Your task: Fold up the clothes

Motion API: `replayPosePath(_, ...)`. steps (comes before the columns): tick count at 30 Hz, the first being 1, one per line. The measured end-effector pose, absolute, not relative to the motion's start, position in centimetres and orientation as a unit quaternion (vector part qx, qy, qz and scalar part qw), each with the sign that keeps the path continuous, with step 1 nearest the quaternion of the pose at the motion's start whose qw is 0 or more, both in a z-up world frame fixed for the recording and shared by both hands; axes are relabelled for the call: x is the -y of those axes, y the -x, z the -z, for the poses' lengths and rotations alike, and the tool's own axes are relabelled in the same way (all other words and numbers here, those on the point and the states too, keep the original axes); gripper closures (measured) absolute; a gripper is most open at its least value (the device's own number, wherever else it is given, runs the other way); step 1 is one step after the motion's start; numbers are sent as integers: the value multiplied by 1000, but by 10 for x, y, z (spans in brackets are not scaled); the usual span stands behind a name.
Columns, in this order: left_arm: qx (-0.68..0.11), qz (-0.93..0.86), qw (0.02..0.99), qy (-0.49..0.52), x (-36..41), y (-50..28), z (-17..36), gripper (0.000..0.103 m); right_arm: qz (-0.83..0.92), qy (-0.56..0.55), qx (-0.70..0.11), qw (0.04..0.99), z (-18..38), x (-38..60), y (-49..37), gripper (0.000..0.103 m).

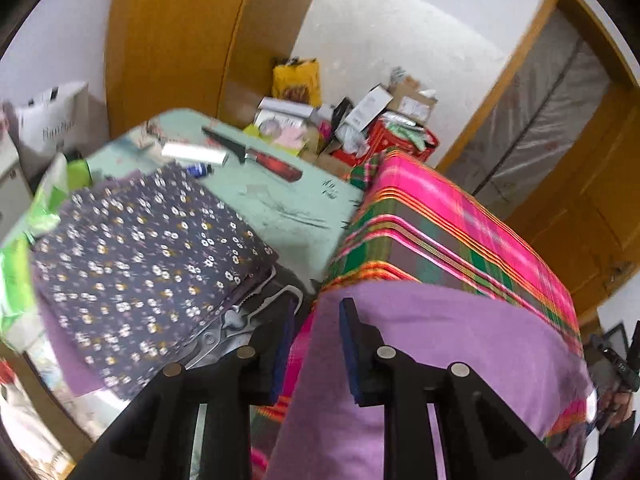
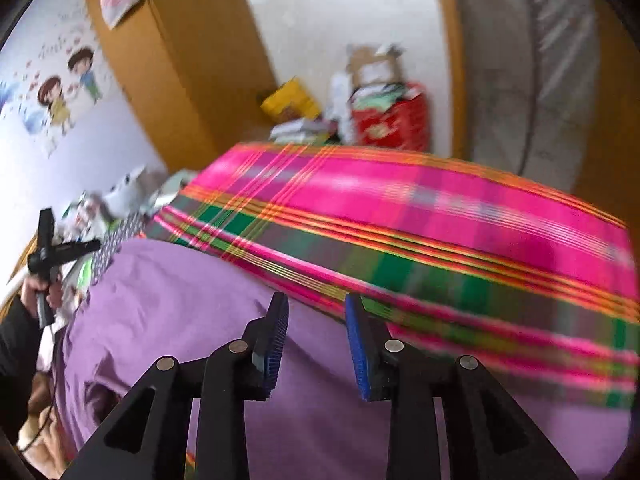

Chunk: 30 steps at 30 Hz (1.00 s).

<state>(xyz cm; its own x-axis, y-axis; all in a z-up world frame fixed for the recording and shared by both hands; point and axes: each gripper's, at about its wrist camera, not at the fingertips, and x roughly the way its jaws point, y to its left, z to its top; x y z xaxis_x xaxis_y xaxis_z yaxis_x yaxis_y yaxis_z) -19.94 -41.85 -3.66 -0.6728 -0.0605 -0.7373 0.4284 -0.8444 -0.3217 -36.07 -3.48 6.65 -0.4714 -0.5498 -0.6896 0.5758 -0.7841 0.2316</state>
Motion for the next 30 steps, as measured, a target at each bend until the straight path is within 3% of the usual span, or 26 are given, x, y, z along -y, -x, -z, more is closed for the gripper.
replayPosePath(6,-190,902,110,-372,356,136,21,80,870,-377,5,317,-62,-26,266,72)
replayPosePath(14,-195,900,46,-387,266,70,43,80,888,-379,36,256,-37,-82,160,72)
replayPosePath(21,-200,900,-16,-388,205,57,52,80,914,-378,18,145,-27,-129,117,71)
replayPosePath(28,-188,902,-57,-385,169,62,45,79,927,-363,55,78,-27,-173,103,71)
replayPosePath(30,-176,901,-67,-390,159,64,45,80,926,-362,76,68,-24,-183,101,61)
